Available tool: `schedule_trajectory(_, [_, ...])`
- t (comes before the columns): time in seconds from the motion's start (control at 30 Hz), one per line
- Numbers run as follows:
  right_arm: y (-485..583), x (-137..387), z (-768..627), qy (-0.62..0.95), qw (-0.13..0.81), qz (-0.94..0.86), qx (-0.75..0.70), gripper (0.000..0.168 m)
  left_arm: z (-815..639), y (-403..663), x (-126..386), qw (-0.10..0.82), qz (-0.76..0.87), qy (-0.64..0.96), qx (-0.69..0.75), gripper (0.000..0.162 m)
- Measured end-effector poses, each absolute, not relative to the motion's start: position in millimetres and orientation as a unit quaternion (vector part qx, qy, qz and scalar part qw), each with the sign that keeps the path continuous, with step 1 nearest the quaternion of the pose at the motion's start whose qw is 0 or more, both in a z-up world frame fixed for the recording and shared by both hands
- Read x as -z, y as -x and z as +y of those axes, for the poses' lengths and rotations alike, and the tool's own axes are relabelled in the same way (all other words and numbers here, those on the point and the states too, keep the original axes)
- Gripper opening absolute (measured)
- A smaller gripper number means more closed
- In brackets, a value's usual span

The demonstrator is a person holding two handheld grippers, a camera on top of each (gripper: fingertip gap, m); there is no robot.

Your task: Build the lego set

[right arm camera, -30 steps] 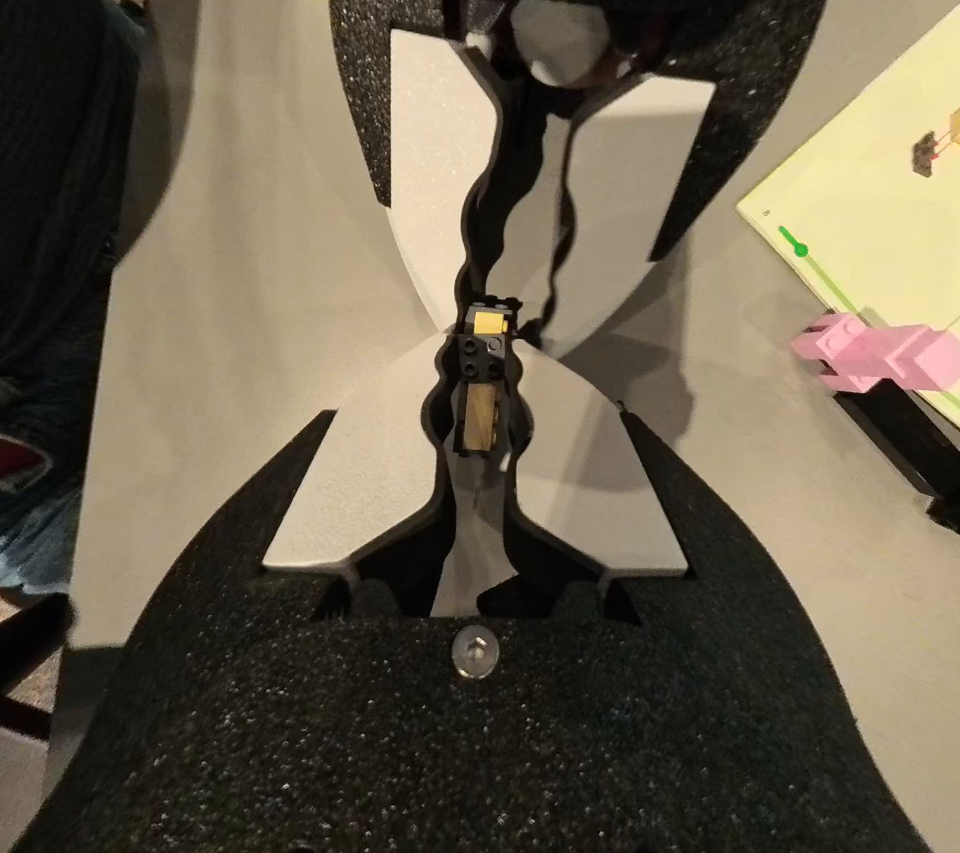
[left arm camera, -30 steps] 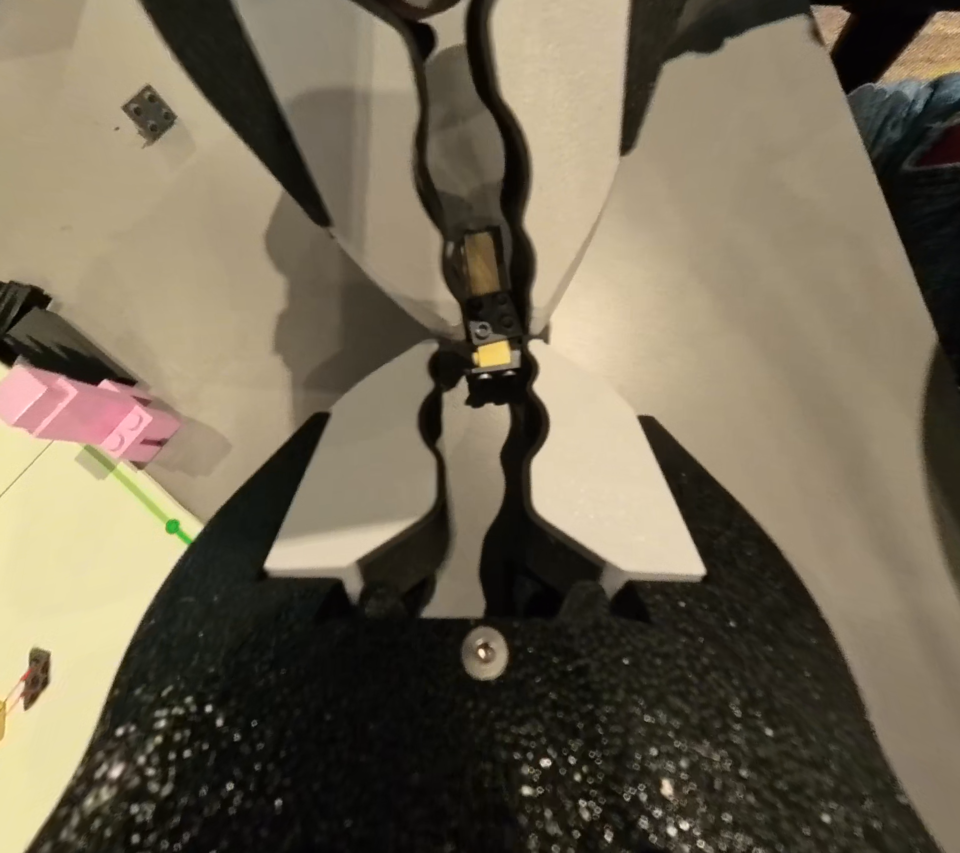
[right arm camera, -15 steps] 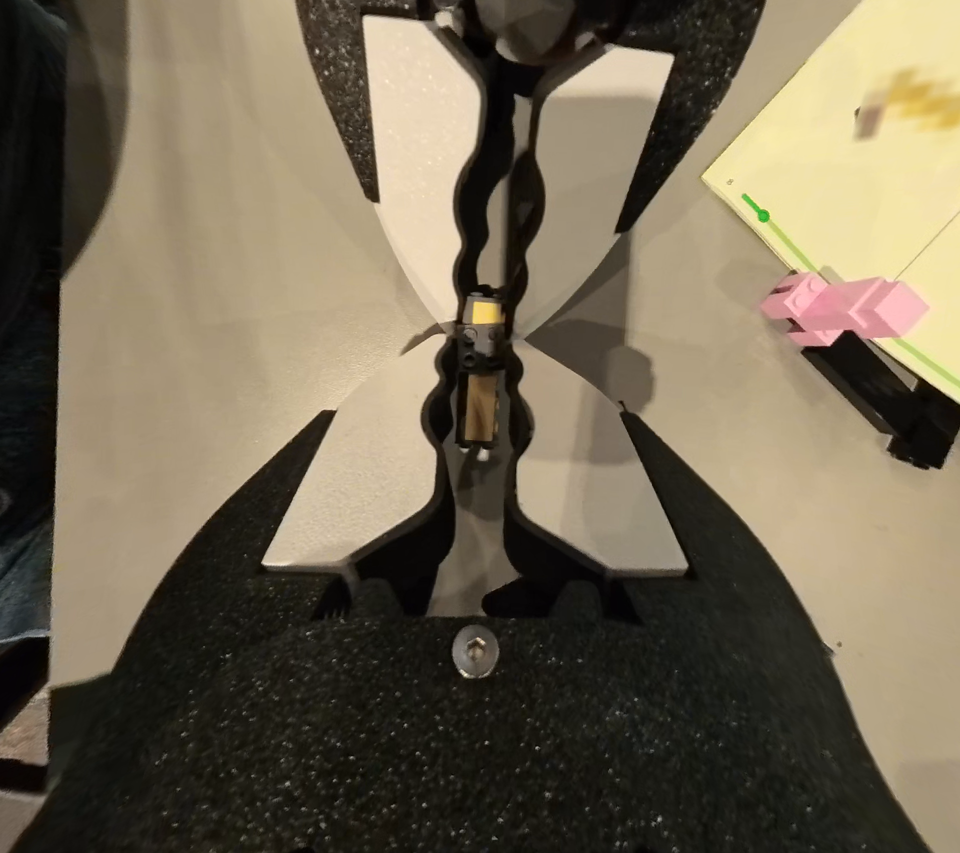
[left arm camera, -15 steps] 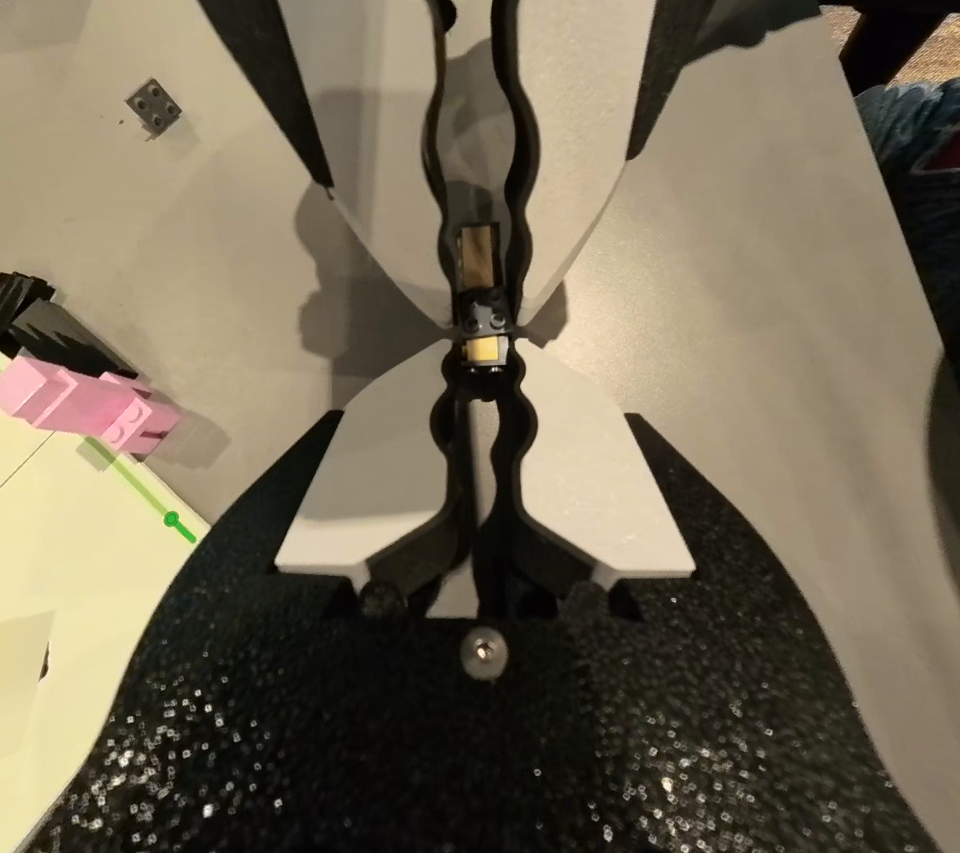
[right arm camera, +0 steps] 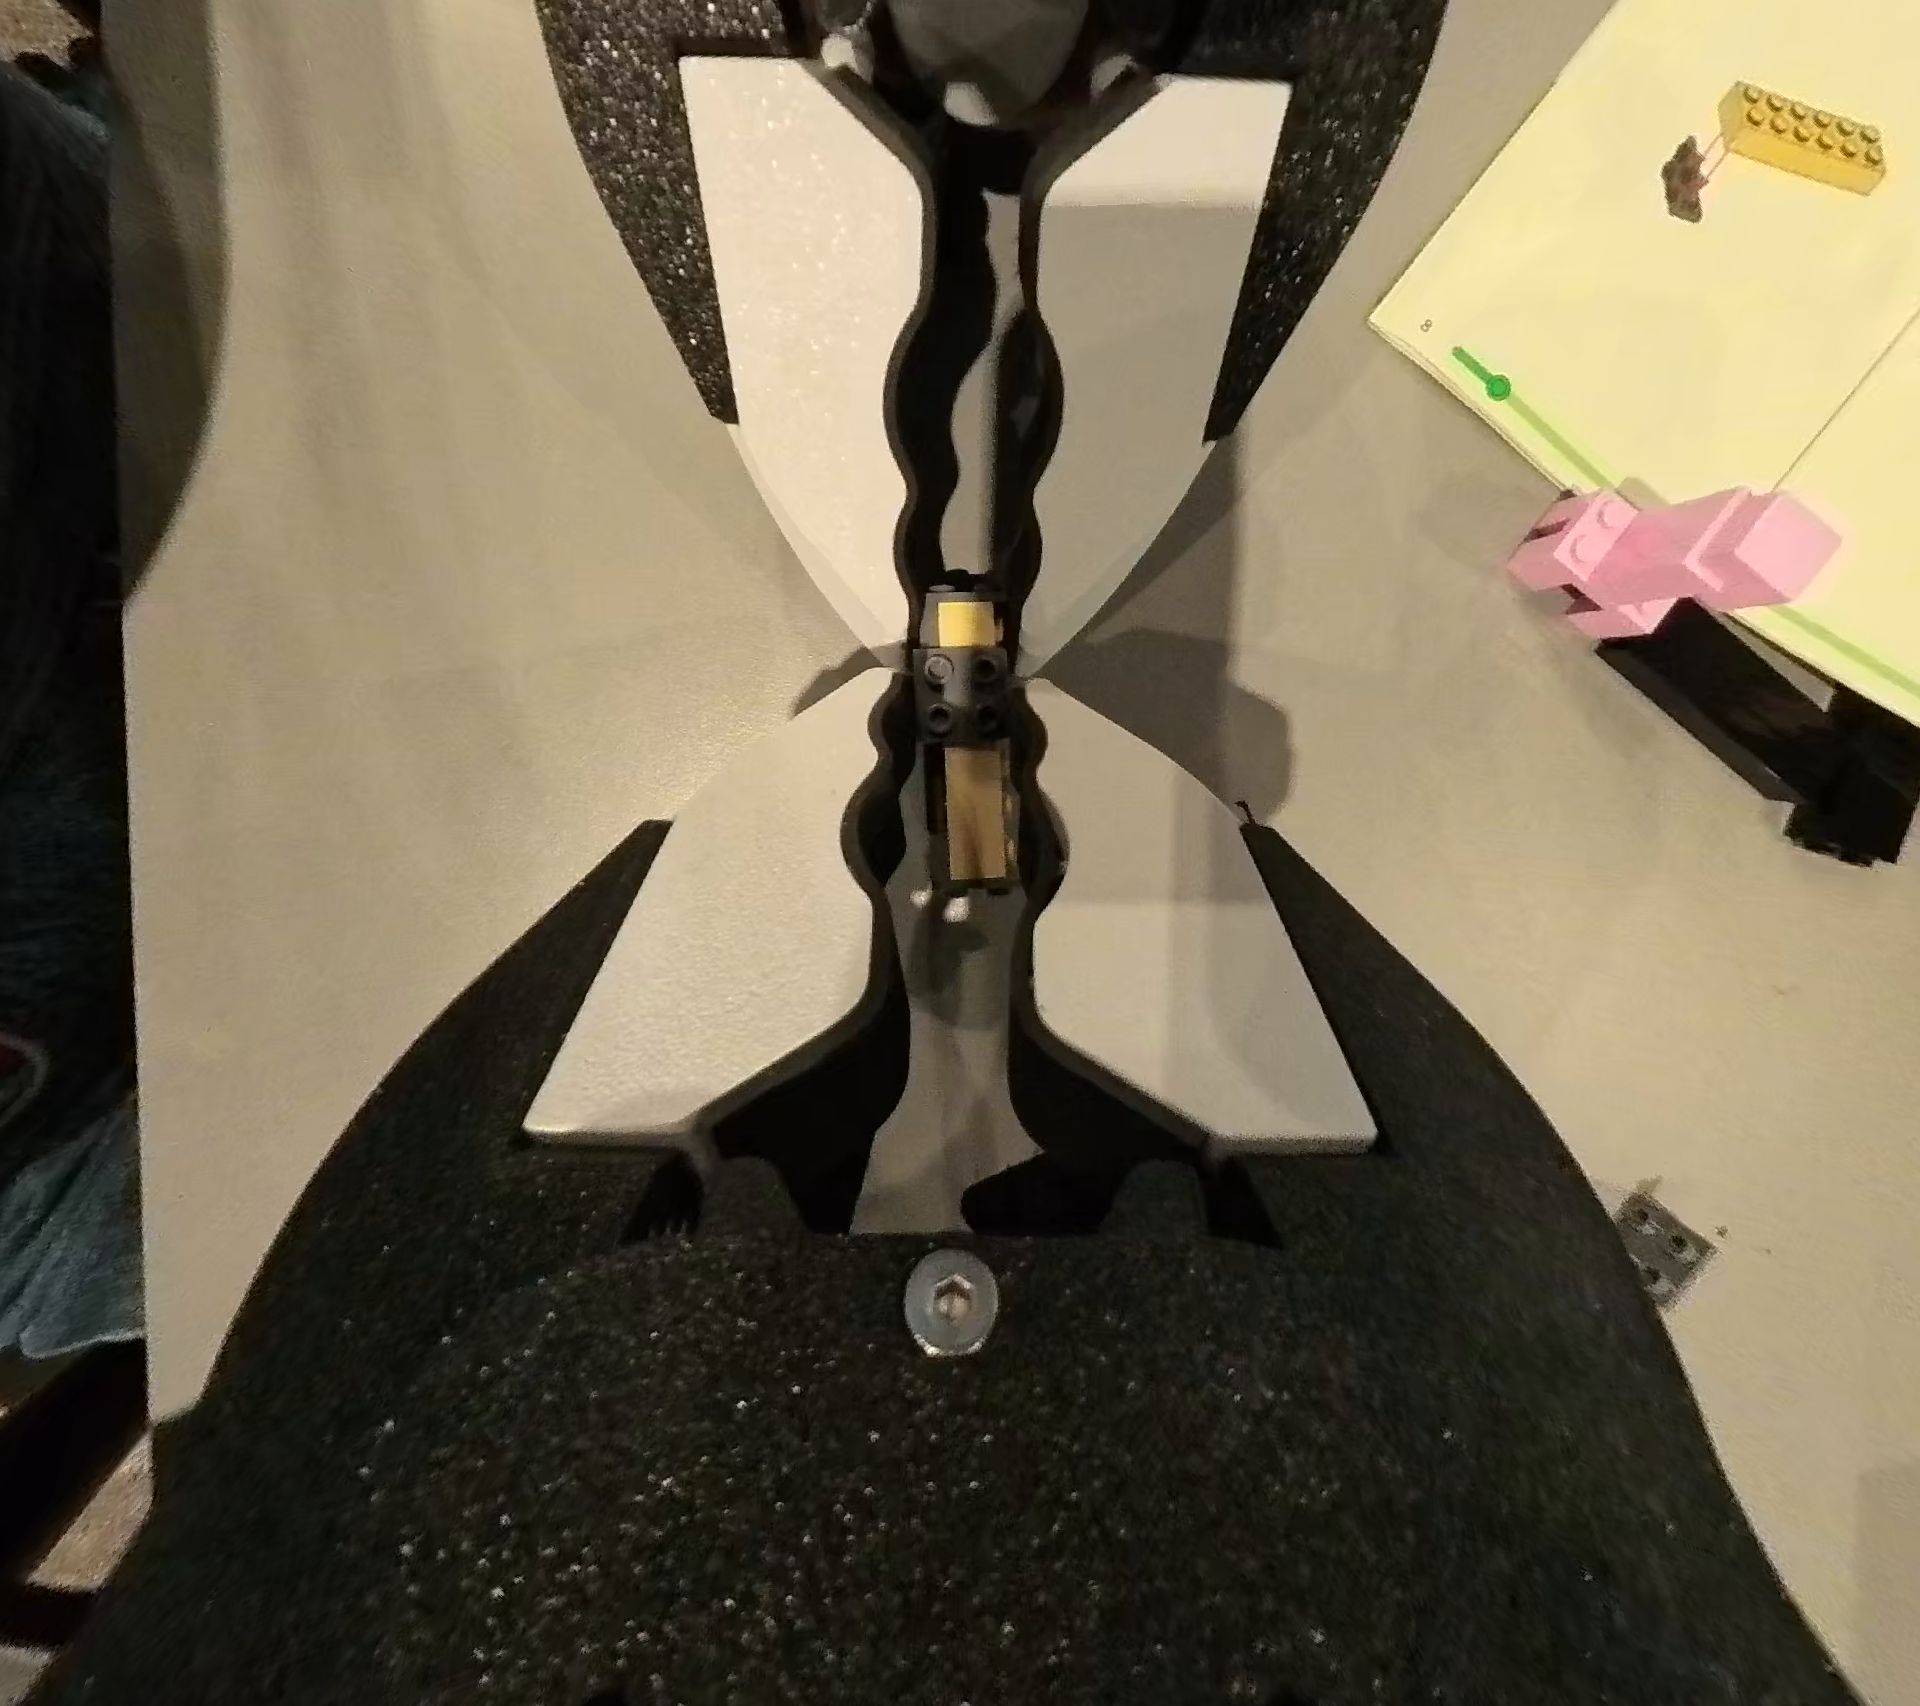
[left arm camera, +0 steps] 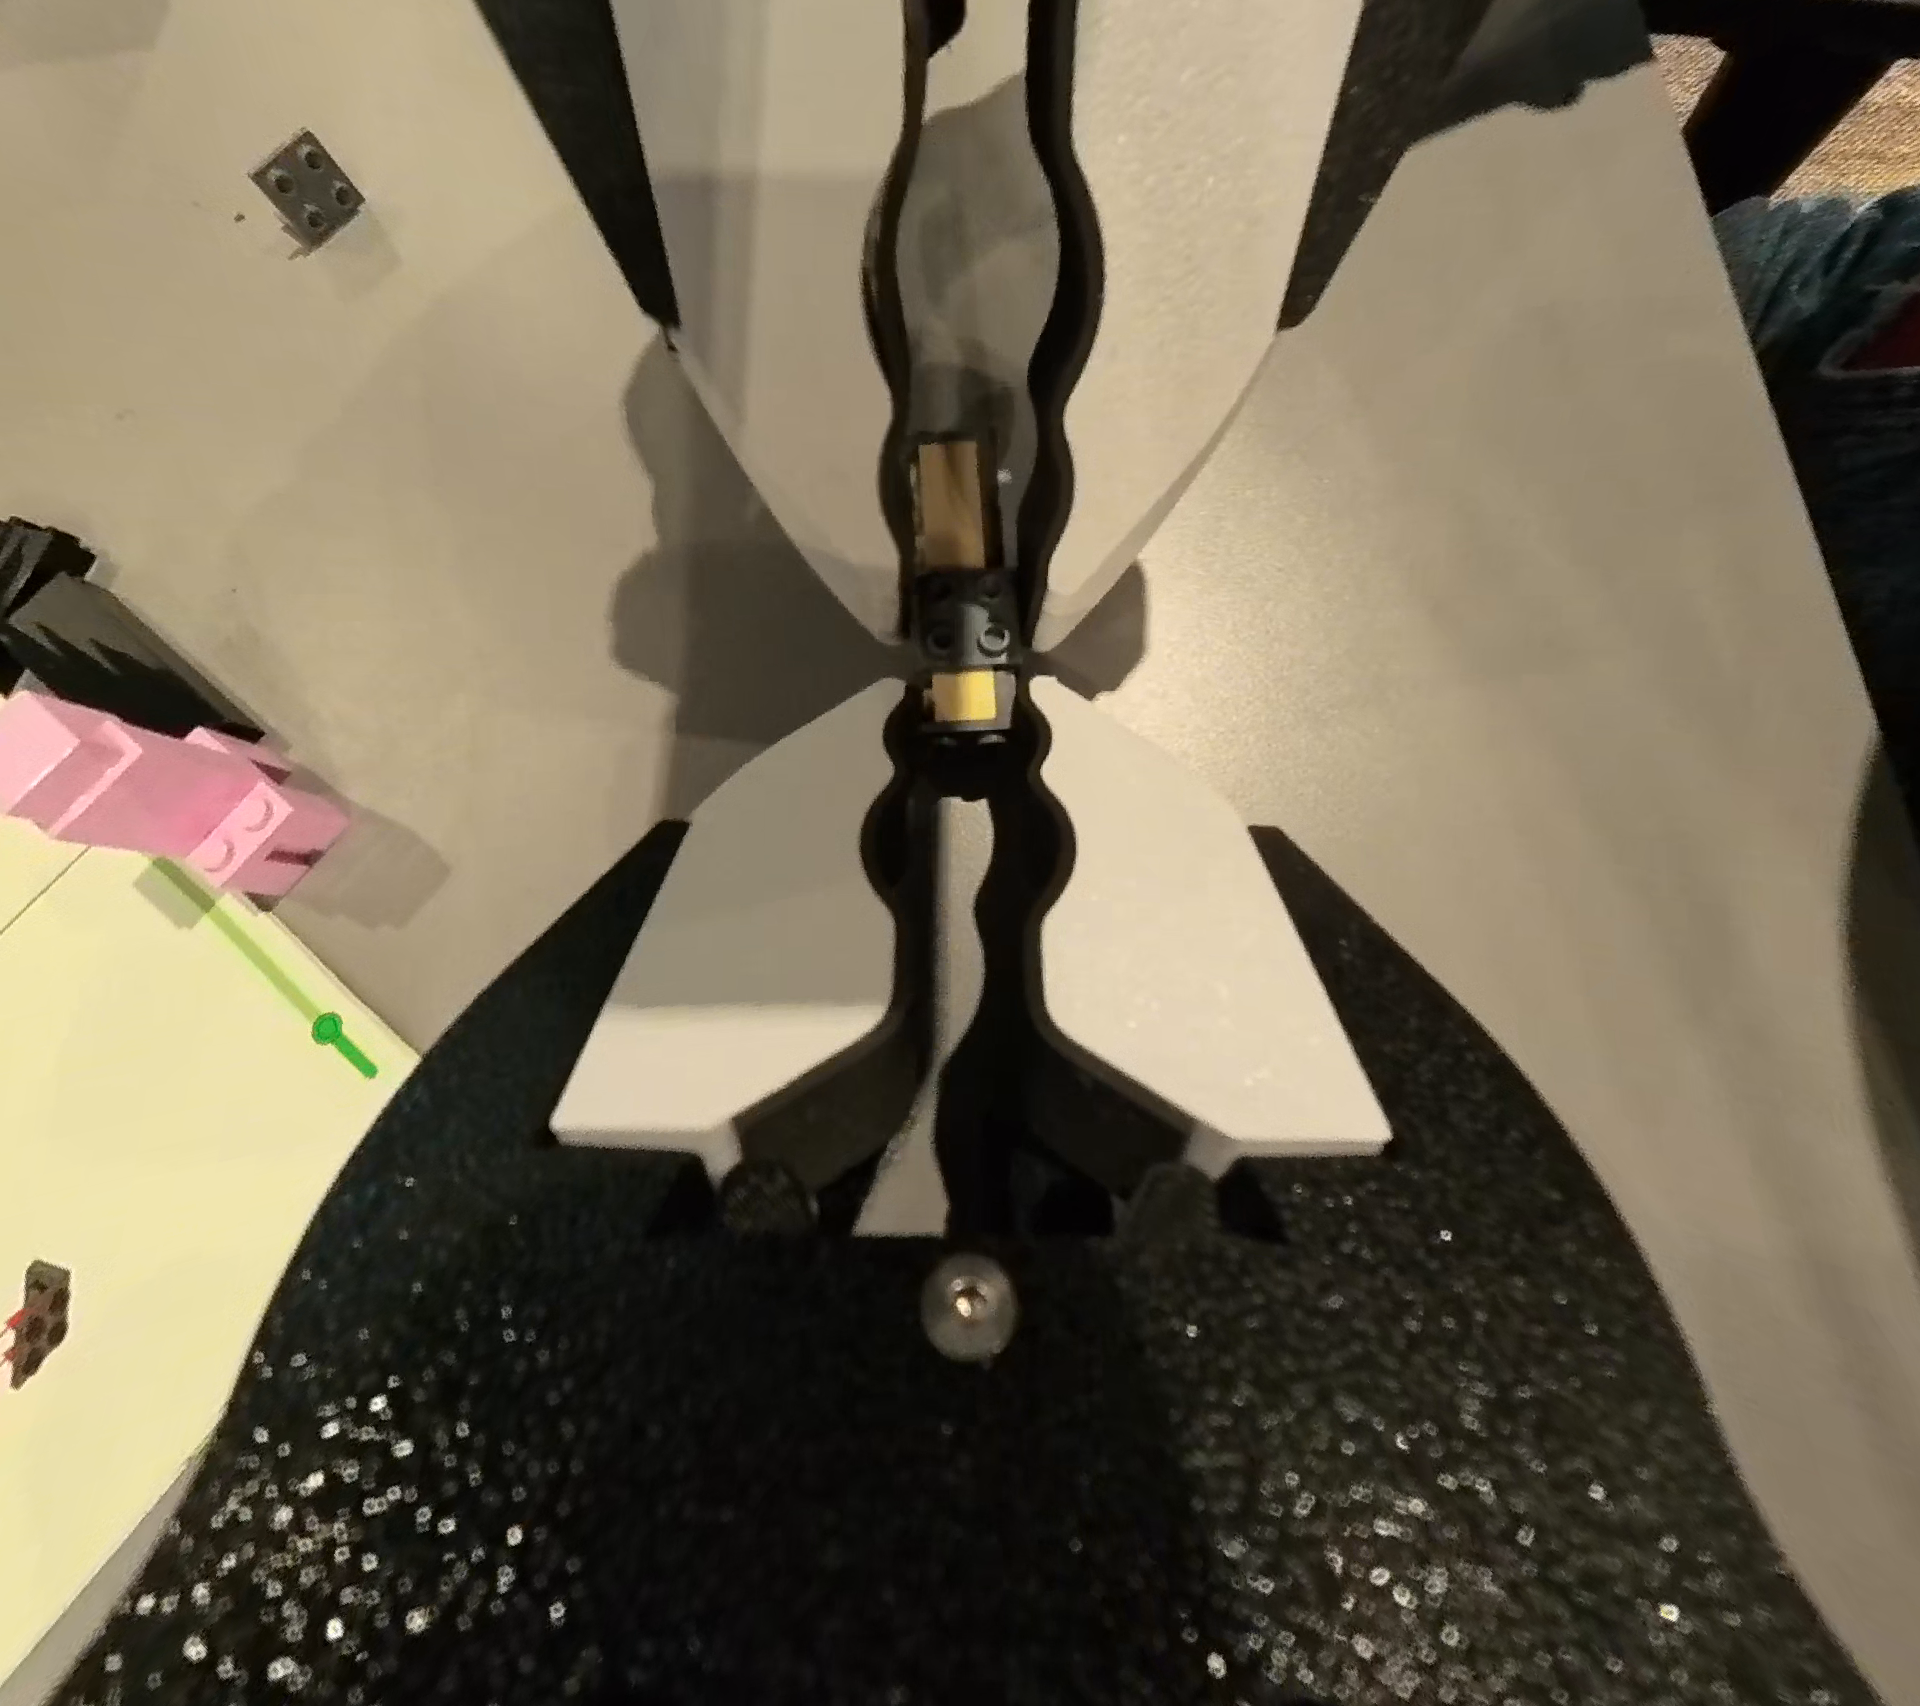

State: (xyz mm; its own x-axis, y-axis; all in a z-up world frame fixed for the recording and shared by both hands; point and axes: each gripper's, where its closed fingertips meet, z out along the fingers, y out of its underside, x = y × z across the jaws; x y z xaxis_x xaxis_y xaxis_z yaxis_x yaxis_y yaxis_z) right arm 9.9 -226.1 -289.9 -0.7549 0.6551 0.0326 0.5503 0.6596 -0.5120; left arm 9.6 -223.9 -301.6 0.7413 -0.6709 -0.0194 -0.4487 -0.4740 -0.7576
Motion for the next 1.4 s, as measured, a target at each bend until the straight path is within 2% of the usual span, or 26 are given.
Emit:
schedule_trajectory(0.13, [-9.3, 289.6, -222.3, 0.334, 0.128, -0.905, -0.231, 0.026, -223.8, -9.7, 301.6, 0.392, 0.33, 0.847, 0.142, 0.017])
schedule_trajectory(0.27, [-9.5, 285.8, -223.9, 0.326, 0.141, -0.905, -0.234, 0.029, -223.7, -9.7, 301.6, 0.392, 0.33, 0.847, 0.142, 0.017])
schedule_trajectory(0.4, [-7.4, 284.0, -225.2, 0.318, 0.151, -0.907, -0.231, 0.028, -223.7, -10.1, 301.6, 0.392, 0.33, 0.847, 0.142, 0.017])
schedule_trajectory(0.67, [-9.5, 284.4, -227.2, 0.31, 0.154, -0.911, -0.223, 0.016, -223.6, -10.5, 301.6, 0.392, 0.329, 0.847, 0.143, 0.017])
schedule_trajectory(1.0, [-9.2, 285.0, -226.4, 0.331, 0.15, -0.903, -0.23, 0.016, -223.4, -10.6, 301.7, 0.392, 0.329, 0.847, 0.143, 0.018])
schedule_trajectory(1.1, [-7.1, 285.2, -224.1, 0.335, 0.154, -0.9, -0.23, 0.022, -223.3, -10.5, 301.6, 0.392, 0.329, 0.847, 0.143, 0.017])
schedule_trajectory(1.2, [-6.1, 286.3, -223.4, 0.345, 0.135, -0.897, -0.242, 0.027, -223.4, -10.6, 301.7, 0.392, 0.329, 0.848, 0.143, 0.017])
schedule_trajectory(1.4, [-10.0, 287.9, -228.1, 0.345, 0.08, -0.897, -0.264, 0.016, -223.4, -10.7, 301.6, 0.391, 0.328, 0.848, 0.144, 0.017])
